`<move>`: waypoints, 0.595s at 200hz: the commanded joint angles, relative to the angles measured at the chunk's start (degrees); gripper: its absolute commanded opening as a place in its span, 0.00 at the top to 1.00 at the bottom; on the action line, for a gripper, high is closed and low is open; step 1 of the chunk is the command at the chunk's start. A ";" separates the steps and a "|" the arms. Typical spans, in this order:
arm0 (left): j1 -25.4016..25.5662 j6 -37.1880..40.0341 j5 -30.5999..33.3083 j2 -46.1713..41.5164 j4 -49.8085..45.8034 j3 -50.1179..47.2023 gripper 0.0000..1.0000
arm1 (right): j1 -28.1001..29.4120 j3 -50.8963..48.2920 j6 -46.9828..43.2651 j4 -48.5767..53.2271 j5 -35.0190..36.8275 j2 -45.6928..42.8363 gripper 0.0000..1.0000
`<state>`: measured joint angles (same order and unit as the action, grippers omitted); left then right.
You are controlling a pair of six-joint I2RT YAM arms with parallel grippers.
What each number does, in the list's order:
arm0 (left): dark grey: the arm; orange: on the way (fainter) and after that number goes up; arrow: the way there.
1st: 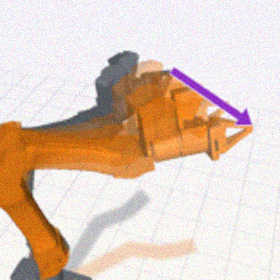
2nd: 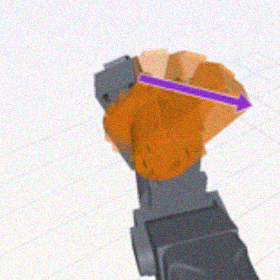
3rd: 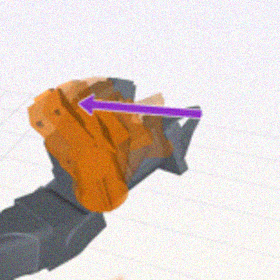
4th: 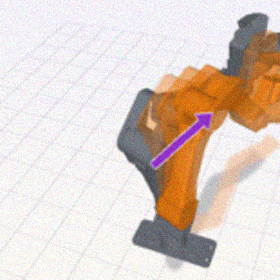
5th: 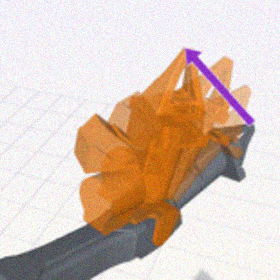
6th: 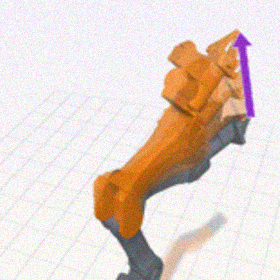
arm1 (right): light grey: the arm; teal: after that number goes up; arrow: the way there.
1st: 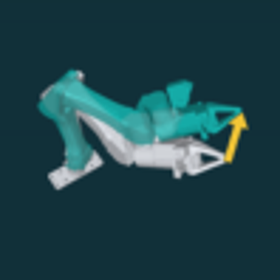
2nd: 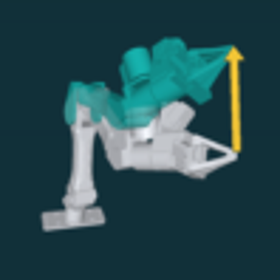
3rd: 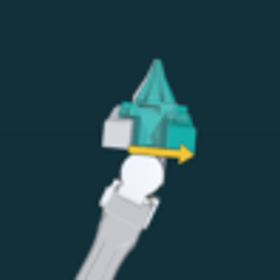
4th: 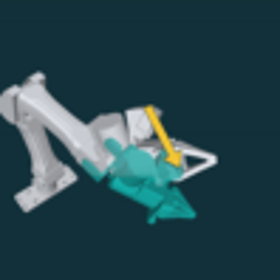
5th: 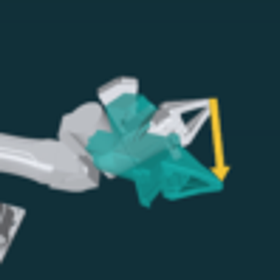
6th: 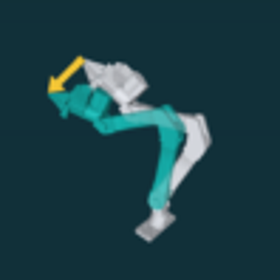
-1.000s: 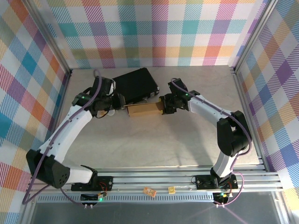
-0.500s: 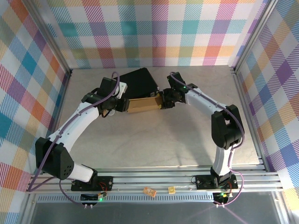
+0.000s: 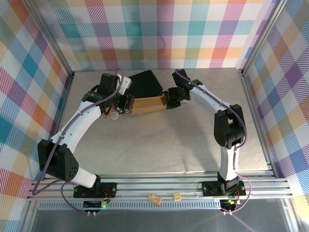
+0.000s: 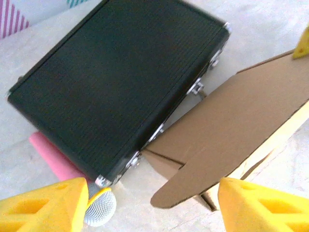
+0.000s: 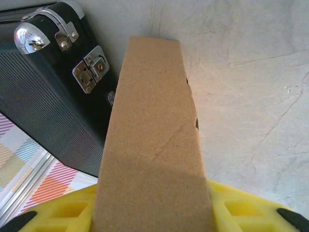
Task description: Fold the paper box
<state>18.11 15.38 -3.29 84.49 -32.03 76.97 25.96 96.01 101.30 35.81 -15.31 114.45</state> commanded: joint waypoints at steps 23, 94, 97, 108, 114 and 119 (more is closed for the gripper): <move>-4.83 -0.90 -18.01 -7.10 10.07 -3.96 0.19 | -0.81 1.44 1.32 9.76 1.90 -0.12 0.57; -4.86 -12.93 -28.43 -4.94 11.90 -3.17 0.25 | -4.35 -3.25 -5.35 20.31 4.58 -9.76 0.60; -4.70 -13.46 -28.70 -4.99 11.90 -3.41 0.25 | -4.53 -3.49 -5.85 21.02 4.63 -10.30 0.60; -4.31 -15.97 -30.11 -5.36 12.51 -4.43 0.26 | -5.28 -4.88 -7.51 23.25 5.01 -12.30 0.60; -3.95 -17.57 -31.27 -5.55 12.96 -5.15 0.27 | -5.61 -5.96 -8.10 24.10 5.11 -13.42 0.60; -3.44 -18.61 -31.65 -5.77 12.98 -5.60 0.27 | -5.88 -7.11 -8.37 24.36 5.12 -14.44 0.60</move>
<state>13.50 3.95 -28.77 79.11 -21.74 73.63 21.26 92.01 95.15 51.11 -11.40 105.49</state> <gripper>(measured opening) 0.739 0.417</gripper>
